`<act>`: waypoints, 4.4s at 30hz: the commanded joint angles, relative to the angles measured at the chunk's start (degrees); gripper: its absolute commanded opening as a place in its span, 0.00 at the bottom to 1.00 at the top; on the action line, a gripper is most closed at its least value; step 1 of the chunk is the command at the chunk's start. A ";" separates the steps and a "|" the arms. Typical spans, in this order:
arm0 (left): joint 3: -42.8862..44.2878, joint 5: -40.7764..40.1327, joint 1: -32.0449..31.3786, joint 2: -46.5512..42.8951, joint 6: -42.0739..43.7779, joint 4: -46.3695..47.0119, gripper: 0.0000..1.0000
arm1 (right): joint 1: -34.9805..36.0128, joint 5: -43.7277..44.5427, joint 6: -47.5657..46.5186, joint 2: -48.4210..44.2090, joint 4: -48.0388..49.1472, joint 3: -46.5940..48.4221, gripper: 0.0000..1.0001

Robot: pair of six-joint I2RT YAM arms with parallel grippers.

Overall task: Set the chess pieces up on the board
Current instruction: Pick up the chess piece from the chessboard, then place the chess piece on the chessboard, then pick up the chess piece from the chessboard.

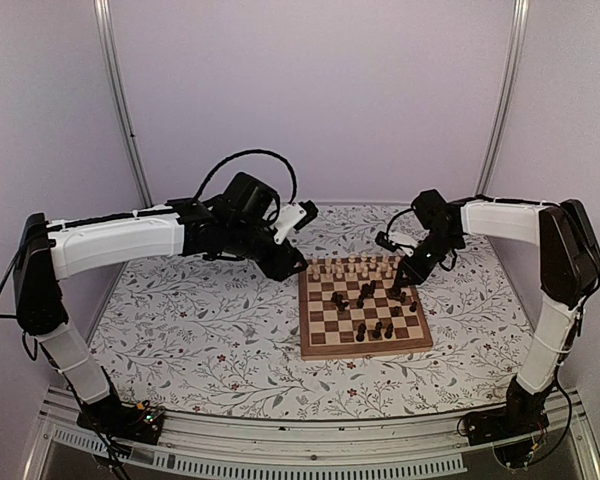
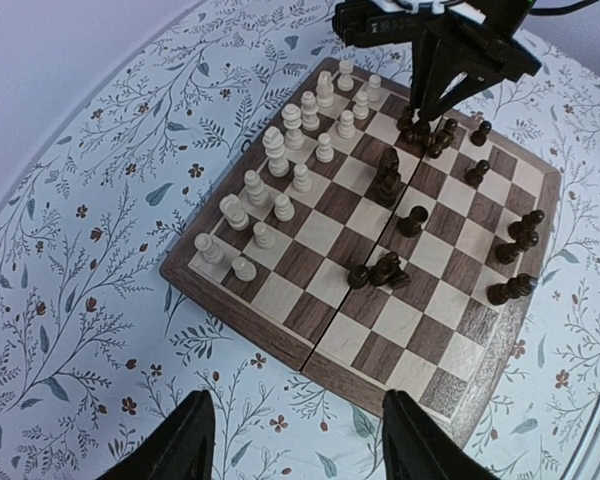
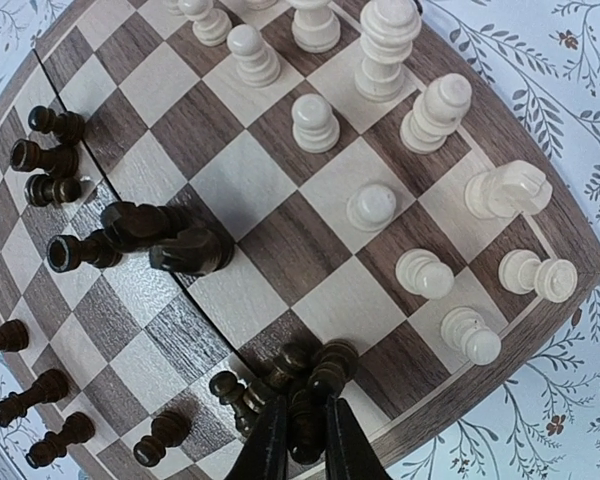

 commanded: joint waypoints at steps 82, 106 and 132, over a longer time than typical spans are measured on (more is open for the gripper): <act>1.98 -4.44 3.63 0.26 -1.70 -0.76 0.60 | 23.85 2.70 -5.46 -3.86 -12.14 13.36 0.48; 26.71 9.45 -4.56 28.31 7.50 -6.75 0.45 | -7.50 -24.29 -4.30 -28.40 12.80 -20.61 0.55; 33.64 5.72 -4.87 36.38 8.66 -16.24 0.22 | -7.48 -23.72 -5.70 -26.55 11.64 -20.52 0.56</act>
